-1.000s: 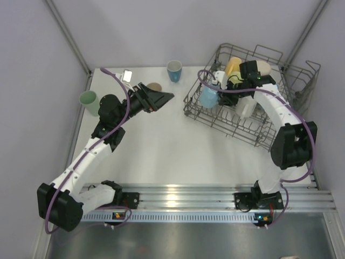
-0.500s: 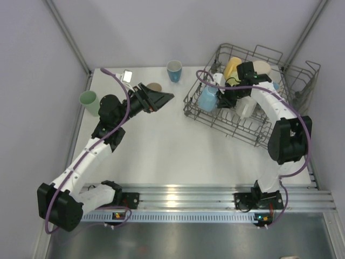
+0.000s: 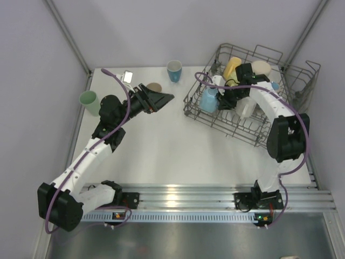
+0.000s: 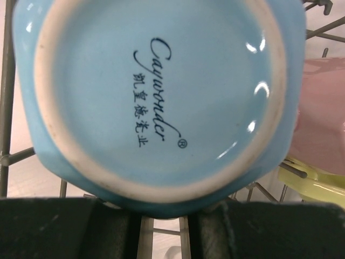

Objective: Load the cups into the dish rack
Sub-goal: Place the cup upside down on the dish rack

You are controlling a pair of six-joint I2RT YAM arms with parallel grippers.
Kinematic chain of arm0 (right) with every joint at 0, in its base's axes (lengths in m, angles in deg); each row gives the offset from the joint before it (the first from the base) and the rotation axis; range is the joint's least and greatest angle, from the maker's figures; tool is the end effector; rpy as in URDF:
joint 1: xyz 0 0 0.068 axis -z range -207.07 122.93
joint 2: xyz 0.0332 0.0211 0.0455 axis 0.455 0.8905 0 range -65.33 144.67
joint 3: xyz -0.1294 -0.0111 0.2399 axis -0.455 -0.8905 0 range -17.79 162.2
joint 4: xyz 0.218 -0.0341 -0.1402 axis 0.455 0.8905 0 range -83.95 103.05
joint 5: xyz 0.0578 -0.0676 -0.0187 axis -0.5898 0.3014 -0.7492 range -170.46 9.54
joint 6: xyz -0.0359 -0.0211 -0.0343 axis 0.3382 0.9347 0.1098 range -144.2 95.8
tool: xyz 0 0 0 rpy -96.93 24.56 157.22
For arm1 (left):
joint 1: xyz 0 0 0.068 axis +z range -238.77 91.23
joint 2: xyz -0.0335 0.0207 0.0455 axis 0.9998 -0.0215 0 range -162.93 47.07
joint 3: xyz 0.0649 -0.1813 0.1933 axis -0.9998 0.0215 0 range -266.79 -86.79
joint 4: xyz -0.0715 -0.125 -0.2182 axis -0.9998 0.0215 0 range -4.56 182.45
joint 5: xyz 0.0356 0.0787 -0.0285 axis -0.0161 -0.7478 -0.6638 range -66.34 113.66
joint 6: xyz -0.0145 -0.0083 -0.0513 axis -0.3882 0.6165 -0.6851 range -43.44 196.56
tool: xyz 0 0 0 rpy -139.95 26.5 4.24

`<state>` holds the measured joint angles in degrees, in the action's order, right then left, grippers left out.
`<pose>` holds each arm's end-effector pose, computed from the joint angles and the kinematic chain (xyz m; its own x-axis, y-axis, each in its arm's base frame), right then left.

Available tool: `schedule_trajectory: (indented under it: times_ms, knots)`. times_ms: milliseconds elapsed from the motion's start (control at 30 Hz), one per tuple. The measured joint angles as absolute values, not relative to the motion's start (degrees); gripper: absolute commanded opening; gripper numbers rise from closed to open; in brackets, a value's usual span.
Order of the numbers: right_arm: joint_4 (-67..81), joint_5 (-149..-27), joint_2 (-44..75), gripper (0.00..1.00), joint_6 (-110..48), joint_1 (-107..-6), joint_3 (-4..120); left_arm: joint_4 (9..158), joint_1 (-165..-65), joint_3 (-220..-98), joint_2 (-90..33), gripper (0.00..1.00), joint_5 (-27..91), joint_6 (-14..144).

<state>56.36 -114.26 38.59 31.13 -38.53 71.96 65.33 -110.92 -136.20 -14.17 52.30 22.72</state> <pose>0.3687 0.0951 0.2745 -0.1740 -0.7326 -0.6581 -0.9549 0.2887 -0.0689 0.2244 -0.1097 0.3686 -0.5431 -0.5440 -0.6396 0.5622 0.3302 -0.7582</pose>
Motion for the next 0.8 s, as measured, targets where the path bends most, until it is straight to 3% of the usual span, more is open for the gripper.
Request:
schedule_trajectory:
  times_ms: [233, 600, 800]
  knots:
    - [56.4, -114.3, 39.4, 0.14, 31.0, -38.6, 72.0, 65.3, -110.9, -136.2, -14.2, 0.98, 52.3, 22.7]
    - [55.9, -114.2, 39.4, 0.25, 30.2, -38.6, 71.9, 65.3, -110.9, -136.2, -14.2, 0.98, 52.3, 22.7]
    - [54.2, -113.7, 39.3, 0.1, 29.6, -38.5, 71.9, 65.3, -110.9, -136.1, -14.2, 0.98, 52.3, 22.7]
